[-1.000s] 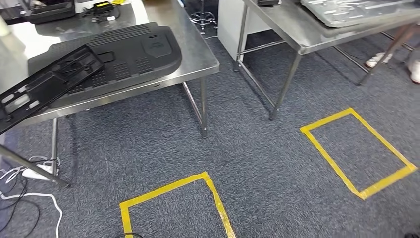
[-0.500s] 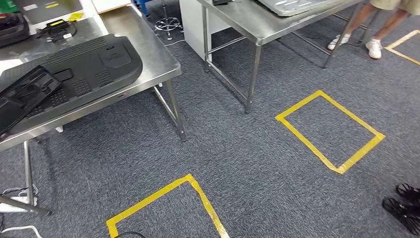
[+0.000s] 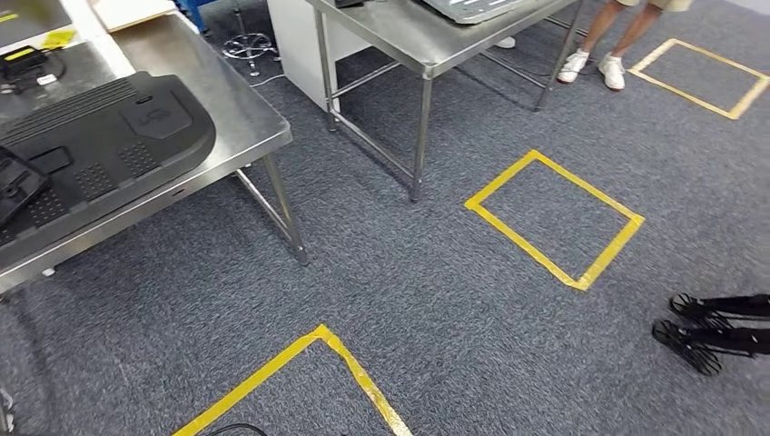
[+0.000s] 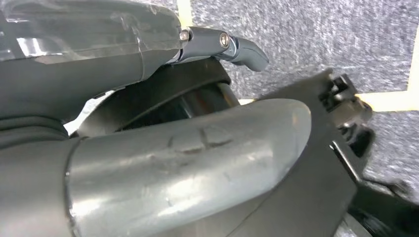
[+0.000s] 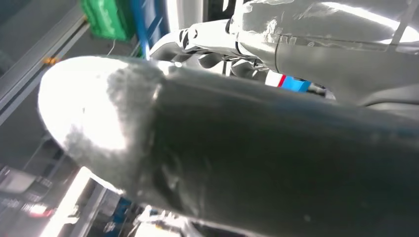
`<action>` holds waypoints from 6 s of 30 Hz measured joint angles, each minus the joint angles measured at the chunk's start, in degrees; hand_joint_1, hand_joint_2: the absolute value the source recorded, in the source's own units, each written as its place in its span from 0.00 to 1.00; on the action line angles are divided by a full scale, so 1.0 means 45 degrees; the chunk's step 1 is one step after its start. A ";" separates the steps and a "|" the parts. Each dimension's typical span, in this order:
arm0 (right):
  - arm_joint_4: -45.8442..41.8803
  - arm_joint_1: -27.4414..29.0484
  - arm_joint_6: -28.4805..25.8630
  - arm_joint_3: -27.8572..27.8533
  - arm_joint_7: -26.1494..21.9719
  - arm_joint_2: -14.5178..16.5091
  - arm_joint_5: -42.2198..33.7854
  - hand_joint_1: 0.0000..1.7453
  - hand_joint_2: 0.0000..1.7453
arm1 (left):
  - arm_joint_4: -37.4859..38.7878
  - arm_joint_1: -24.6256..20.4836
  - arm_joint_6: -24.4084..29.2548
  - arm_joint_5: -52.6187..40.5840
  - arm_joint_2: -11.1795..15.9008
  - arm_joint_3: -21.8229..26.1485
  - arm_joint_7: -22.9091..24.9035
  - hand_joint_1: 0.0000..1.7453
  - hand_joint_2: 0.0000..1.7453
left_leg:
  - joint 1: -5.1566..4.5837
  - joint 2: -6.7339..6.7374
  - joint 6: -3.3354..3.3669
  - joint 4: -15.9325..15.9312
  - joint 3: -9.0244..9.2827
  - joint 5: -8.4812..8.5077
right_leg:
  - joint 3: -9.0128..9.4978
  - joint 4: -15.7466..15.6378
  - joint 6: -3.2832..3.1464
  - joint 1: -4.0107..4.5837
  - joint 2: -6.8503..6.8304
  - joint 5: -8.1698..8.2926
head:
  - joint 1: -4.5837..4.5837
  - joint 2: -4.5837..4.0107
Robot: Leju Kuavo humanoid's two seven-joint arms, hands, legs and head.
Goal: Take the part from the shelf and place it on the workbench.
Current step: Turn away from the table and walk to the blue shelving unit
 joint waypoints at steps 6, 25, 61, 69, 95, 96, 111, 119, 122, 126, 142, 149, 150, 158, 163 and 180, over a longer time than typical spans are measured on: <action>0.0017 0.0025 0.0000 0.0000 0.0039 0.0001 -0.0005 0.00 0.00 | 0.0019 0.0027 -0.0007 0.0045 0.0000 -0.0007 -0.0002 0.00 0.00 | -0.0055 0.0871 -0.0136 0.0039 0.0100 -0.0150 | 0.1171 -0.2107 -0.0047 0.0034 -0.0862 0.1258 | 0.0000 0.0000; 0.0017 -0.0144 0.0003 0.0009 0.0203 -0.0018 -0.0017 0.00 0.00 | 0.0018 -0.0025 0.0261 0.0271 0.0013 -0.0011 0.0411 0.00 0.00 | -0.0043 -0.1076 -0.0278 0.0226 -0.0132 -0.0022 | 0.1284 -0.2753 -0.0362 0.0030 0.1389 0.1477 | -0.0130 0.0000; 0.0047 -0.0189 0.0000 0.0018 0.0359 -0.0266 -0.0149 0.00 0.00 | -0.0057 -0.0009 0.0319 0.0340 0.0004 -0.0093 0.0289 0.00 0.00 | -0.0026 -0.0292 0.0040 -0.0186 0.0041 0.0211 | -0.0013 -0.0187 -0.0061 -0.0001 0.0072 0.0148 | 0.0070 0.0000; 0.0055 -0.0155 0.0000 0.0019 0.0359 -0.0271 -0.0169 0.00 0.00 | -0.0070 -0.0020 0.0324 0.0341 -0.0001 -0.0100 0.0285 0.00 0.00 | -0.0017 0.0805 -0.0363 -0.0013 0.0242 -0.0132 | 0.1347 -0.2834 -0.0066 -0.0061 -0.0771 0.1496 | 0.0061 0.0000; 0.0050 0.0034 0.0000 0.0000 0.0065 -0.0208 -0.0226 0.00 0.00 | -0.0068 0.0031 0.0216 0.0364 -0.0041 -0.0126 -0.0066 0.00 0.00 | 0.0040 0.0425 -0.0086 -0.0140 0.0167 0.0047 | -0.0278 0.0180 0.0107 -0.0116 -0.0174 0.0498 | 0.0118 0.0000; 0.0050 0.0037 0.0000 0.0000 0.0081 -0.0208 -0.0192 0.00 0.00 | -0.0063 0.0031 0.0214 0.0365 -0.0043 -0.0126 -0.0071 0.00 0.00 | 0.0046 0.0564 -0.0132 -0.0119 0.0209 -0.0003 | 0.0202 -0.0708 0.0106 -0.0117 -0.0339 0.0961 | 0.0120 0.0000; 0.0050 -0.0002 0.0000 0.0000 0.0153 -0.0155 -0.0018 0.00 0.00 | 0.0039 -0.0022 0.0092 0.0364 -0.0047 -0.0129 -0.0040 0.00 0.00 | -0.0080 -0.0273 -0.0532 0.2684 -0.0835 -0.1094 | 0.1307 -0.2818 -0.0682 0.0114 0.0546 0.1583 | -0.0026 0.0000; 0.0094 0.0099 -0.0001 -0.0002 -0.0311 0.0000 -0.0284 0.00 0.00 | 0.0084 -0.0047 0.0001 0.0325 -0.0073 -0.0143 -0.0064 0.00 0.00 | -0.0060 -0.0838 -0.0123 -0.0213 0.0190 0.0155 | 0.0978 -0.2488 -0.0291 0.0018 0.1074 0.1460 | 0.0012 0.0000; 0.0121 0.0106 -0.0001 -0.0004 -0.0358 0.0051 -0.0330 0.00 0.00 | 0.0091 -0.0019 0.0008 0.0319 -0.0092 -0.0148 -0.0077 0.00 0.00 | -0.0029 -0.0268 -0.0035 -0.0320 0.0253 0.0179 | -0.0040 -0.0379 -0.0094 -0.0009 0.0093 0.0342 | 0.0122 0.0000; 0.0170 0.0168 0.0000 -0.0005 -0.0346 0.0100 -0.0399 0.00 0.00 | 0.0098 0.0009 0.0004 0.0312 -0.0092 -0.0153 -0.0090 0.00 0.00 | 0.0002 0.0419 -0.0144 -0.0241 0.0302 0.0038 | 0.0004 -0.0325 0.0135 -0.0183 -0.0239 0.0753 | 0.0120 0.0000; 0.0239 0.0207 0.0000 -0.0024 -0.0230 0.0152 -0.0424 0.00 0.00 | 0.0137 -0.0056 -0.0013 0.0301 -0.0070 -0.0172 -0.0112 0.00 0.00 | -0.0096 -0.0393 -0.0468 0.2318 -0.0641 -0.0898 | 0.1219 -0.2655 -0.0636 0.0073 0.0656 0.1511 | 0.0011 0.0000; 0.0292 0.0123 0.0000 -0.0023 -0.0208 0.0147 -0.0354 0.00 0.00 | 0.0141 -0.0055 -0.0030 0.0323 -0.0077 -0.0202 -0.0081 0.00 0.00 | -0.0124 -0.0886 -0.0172 -0.0014 0.0154 -0.0012 | 0.0917 -0.2481 -0.0276 -0.0028 0.1282 0.1543 | 0.0017 0.0000; 0.0295 0.0108 0.0000 -0.0021 -0.0208 0.0143 -0.0346 0.00 0.00 | 0.0140 -0.0065 -0.0034 0.0322 -0.0086 -0.0202 -0.0087 0.00 0.00 | -0.0092 -0.0703 -0.0117 -0.0119 0.0198 0.0042 | 0.0742 -0.2106 -0.0239 0.0002 0.0975 0.1303 | 0.0046 0.0000; 0.0414 0.0036 0.0000 -0.0010 -0.0192 0.0138 -0.0264 0.00 0.00 | 0.0143 -0.0015 -0.0004 0.0346 -0.0103 -0.0202 -0.0090 0.00 0.00 | -0.0074 0.0613 -0.0201 -0.0080 0.0280 -0.0120 | 0.0632 -0.1460 0.0032 -0.0136 -0.0504 0.1199 | 0.0101 0.0000; 0.0424 0.0082 -0.0002 -0.0018 -0.0083 0.0137 -0.0203 0.00 0.00 | 0.0152 -0.0022 -0.0016 0.0333 -0.0101 -0.0202 -0.0038 0.00 0.00 | -0.0139 0.0936 -0.0556 0.0059 0.0399 -0.0341 | 0.1139 -0.2577 -0.0361 -0.0026 -0.0485 0.1429 | 0.0076 0.0000; 0.0396 0.0167 -0.0001 -0.0026 0.0181 0.0146 0.0036 0.00 0.00 | 0.0120 -0.0087 -0.0106 0.0341 -0.0030 -0.0206 0.0186 0.00 0.00 | -0.0160 -0.0678 -0.0097 -0.0127 0.0218 0.0025 | 0.0940 -0.2395 -0.0353 0.0070 0.1102 0.1429 | -0.0050 0.0000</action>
